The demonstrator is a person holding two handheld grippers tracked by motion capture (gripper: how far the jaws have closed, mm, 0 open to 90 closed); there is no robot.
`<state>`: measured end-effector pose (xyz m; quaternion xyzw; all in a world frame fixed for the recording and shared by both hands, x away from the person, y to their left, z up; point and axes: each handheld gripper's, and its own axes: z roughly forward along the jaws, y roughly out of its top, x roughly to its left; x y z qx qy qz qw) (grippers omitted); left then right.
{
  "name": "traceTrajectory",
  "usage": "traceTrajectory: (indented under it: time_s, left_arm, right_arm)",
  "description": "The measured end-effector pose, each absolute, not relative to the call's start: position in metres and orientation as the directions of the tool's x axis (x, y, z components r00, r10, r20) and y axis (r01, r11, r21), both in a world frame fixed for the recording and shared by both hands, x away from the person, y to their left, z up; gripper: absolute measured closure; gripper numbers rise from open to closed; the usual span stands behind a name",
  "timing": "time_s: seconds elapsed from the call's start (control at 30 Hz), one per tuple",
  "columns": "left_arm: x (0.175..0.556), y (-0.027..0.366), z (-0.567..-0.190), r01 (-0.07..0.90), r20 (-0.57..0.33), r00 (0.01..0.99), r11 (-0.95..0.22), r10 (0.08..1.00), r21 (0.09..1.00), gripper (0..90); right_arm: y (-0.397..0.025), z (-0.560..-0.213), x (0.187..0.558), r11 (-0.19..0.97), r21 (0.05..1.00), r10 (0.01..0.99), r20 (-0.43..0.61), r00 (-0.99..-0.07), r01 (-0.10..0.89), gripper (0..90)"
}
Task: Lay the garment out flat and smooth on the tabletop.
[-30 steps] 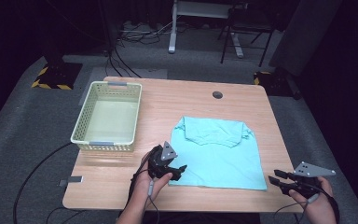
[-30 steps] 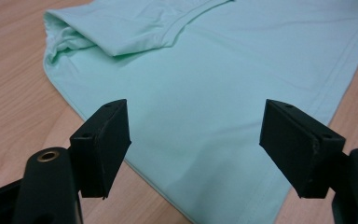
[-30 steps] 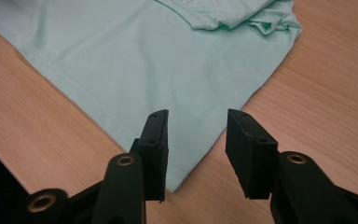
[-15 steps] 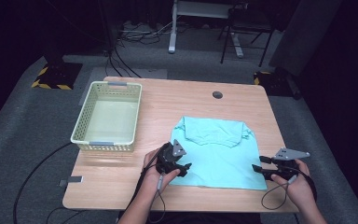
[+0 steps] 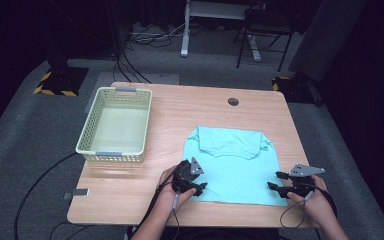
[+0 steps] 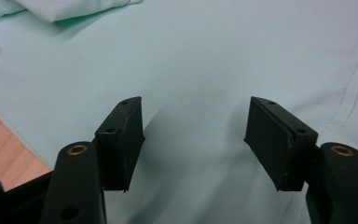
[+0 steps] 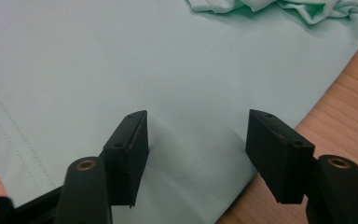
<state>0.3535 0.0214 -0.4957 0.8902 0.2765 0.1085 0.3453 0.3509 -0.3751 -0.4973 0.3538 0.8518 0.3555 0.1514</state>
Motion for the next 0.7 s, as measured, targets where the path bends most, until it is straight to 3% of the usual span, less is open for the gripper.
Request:
traceTrajectory:
  time_s: [0.47, 0.7]
  left_arm:
    - [0.309, 0.008, -0.491, 0.41, -0.003, 0.849, -0.653, 0.529, 0.637, 36.8]
    - [0.311, 0.012, -0.483, 0.414, 0.004, 0.837, -0.637, 0.548, 0.651, 36.3]
  right_arm:
    - [-0.39, -0.493, 0.307, 0.539, 0.677, 0.682, -0.001, -0.731, 0.501, 39.9]
    - [-0.391, -0.482, 0.309, 0.556, 0.66, 0.683, -0.016, -0.73, 0.506, 41.3]
